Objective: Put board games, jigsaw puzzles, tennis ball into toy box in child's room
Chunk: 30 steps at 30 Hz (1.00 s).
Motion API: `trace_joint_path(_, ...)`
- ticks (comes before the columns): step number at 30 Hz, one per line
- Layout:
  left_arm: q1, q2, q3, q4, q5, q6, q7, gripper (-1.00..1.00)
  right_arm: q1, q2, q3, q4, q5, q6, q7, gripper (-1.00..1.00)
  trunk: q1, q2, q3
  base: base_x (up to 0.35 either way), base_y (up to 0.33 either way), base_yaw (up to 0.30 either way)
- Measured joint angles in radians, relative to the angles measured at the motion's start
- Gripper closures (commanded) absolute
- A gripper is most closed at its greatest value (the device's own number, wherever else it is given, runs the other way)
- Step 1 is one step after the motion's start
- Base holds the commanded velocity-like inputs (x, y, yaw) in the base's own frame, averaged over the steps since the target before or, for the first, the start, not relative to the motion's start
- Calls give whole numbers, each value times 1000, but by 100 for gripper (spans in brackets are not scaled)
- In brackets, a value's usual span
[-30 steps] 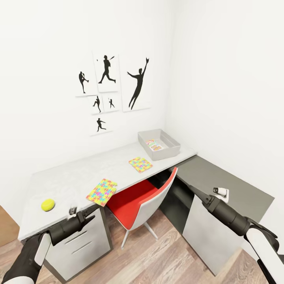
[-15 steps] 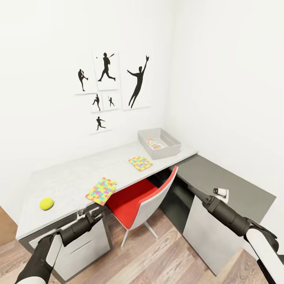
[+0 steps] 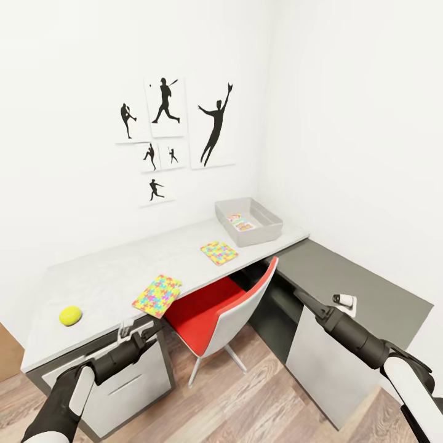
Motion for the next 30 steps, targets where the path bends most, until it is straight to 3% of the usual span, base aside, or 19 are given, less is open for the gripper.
trace_joint_path(5,-1,23,2,0,42,15,-4,-100,0,0,0,0,-1,0,0,-100,19,-35,-16,0,0,0)
trace_joint_path(8,-10,30,1,-1,105,34,4,-100,0,0,0,0,-1,0,-1,-100,31,-56,-25,0,0,0)
trace_joint_path(12,-25,31,0,-1,143,42,9,-100,0,0,0,6,-1,0,-1,-100,46,-84,-38,0,0,0)
trace_joint_path(30,-31,26,-5,-1,156,37,12,-100,0,0,-40,36,-2,1,0,-100,115,-210,-94,0,0,0)
